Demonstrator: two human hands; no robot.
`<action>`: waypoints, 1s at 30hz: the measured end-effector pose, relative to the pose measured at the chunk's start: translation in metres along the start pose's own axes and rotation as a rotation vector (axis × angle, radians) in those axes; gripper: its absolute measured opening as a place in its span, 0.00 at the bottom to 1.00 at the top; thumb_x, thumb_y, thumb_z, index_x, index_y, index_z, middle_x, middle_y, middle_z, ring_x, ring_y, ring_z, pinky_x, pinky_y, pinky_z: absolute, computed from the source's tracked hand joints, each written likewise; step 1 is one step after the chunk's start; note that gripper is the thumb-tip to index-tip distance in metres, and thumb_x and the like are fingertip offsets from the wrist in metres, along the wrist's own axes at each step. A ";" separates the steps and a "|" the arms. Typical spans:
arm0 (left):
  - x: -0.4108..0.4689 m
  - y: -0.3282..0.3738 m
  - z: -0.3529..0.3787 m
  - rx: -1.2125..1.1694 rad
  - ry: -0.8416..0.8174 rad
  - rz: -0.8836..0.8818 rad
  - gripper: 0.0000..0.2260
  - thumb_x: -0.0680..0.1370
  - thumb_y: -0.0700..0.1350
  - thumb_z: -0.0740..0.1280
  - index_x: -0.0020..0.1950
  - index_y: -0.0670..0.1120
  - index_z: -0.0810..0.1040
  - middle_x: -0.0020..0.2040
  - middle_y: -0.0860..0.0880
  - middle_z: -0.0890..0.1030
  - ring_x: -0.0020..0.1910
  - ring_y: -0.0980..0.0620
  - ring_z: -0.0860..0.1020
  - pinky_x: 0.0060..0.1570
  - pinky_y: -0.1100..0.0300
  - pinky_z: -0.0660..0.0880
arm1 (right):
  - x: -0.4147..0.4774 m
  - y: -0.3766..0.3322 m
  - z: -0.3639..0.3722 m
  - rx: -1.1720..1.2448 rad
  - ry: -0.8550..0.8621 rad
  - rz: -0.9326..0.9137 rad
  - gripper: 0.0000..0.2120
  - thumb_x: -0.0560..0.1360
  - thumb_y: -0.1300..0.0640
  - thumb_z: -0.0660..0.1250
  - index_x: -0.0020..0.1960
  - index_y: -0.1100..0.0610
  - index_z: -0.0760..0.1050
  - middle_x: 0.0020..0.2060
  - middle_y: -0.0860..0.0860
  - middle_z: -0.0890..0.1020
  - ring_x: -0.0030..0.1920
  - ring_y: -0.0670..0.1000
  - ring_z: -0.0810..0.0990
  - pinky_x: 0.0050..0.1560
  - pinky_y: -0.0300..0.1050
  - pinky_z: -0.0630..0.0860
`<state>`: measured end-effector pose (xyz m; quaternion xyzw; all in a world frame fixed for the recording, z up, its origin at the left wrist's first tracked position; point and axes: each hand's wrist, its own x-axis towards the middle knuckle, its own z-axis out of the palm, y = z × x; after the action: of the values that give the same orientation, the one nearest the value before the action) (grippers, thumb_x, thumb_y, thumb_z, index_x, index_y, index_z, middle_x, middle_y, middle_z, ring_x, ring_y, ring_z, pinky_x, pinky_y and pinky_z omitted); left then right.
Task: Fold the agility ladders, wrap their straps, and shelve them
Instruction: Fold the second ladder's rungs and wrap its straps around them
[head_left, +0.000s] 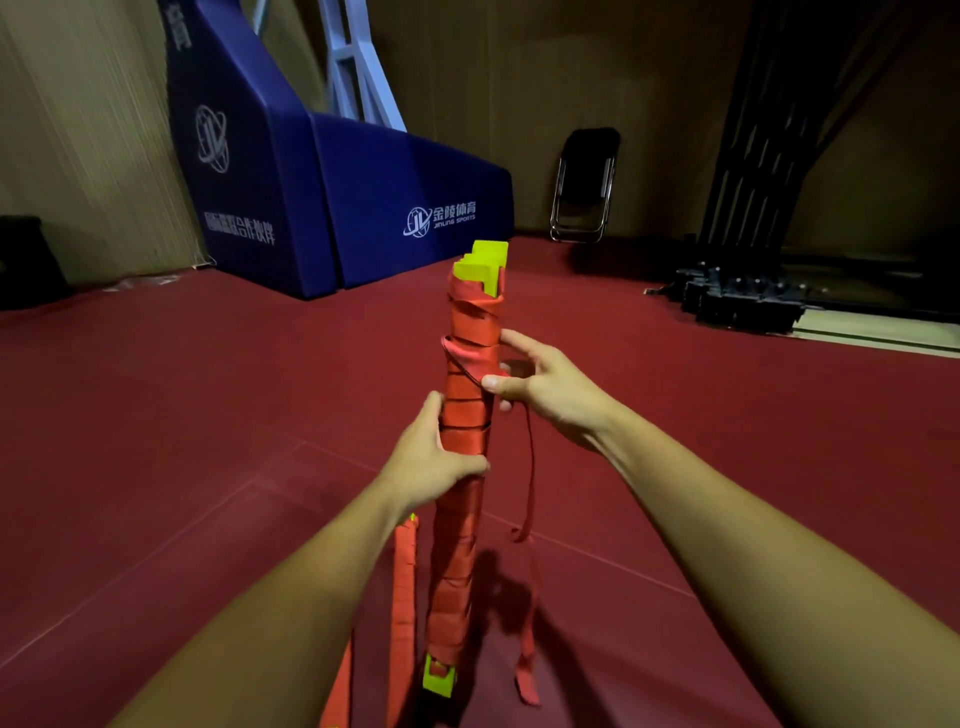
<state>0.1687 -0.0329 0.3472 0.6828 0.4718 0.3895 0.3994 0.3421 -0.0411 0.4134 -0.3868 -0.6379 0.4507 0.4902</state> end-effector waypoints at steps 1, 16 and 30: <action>0.000 0.000 0.001 -0.053 -0.025 -0.010 0.25 0.60 0.41 0.76 0.55 0.50 0.74 0.43 0.48 0.82 0.39 0.53 0.79 0.46 0.52 0.78 | 0.000 0.001 -0.002 0.009 -0.009 0.017 0.22 0.76 0.69 0.68 0.67 0.55 0.71 0.49 0.54 0.81 0.46 0.47 0.76 0.37 0.39 0.75; 0.002 -0.007 0.017 0.209 0.029 -0.008 0.34 0.59 0.46 0.82 0.60 0.57 0.72 0.47 0.55 0.82 0.45 0.53 0.81 0.44 0.61 0.77 | 0.008 0.018 -0.004 -0.178 0.229 0.035 0.19 0.74 0.58 0.74 0.62 0.63 0.76 0.46 0.62 0.84 0.35 0.49 0.76 0.29 0.35 0.71; -0.001 0.011 0.016 -0.183 -0.033 -0.101 0.13 0.66 0.35 0.71 0.48 0.46 0.81 0.37 0.50 0.80 0.36 0.54 0.76 0.37 0.63 0.74 | 0.000 0.012 -0.016 -0.220 0.220 -0.042 0.14 0.78 0.64 0.67 0.63 0.66 0.74 0.39 0.52 0.76 0.33 0.43 0.73 0.36 0.35 0.73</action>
<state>0.1865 -0.0394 0.3513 0.6251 0.4613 0.3993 0.4868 0.3587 -0.0347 0.4040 -0.4716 -0.6337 0.3227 0.5214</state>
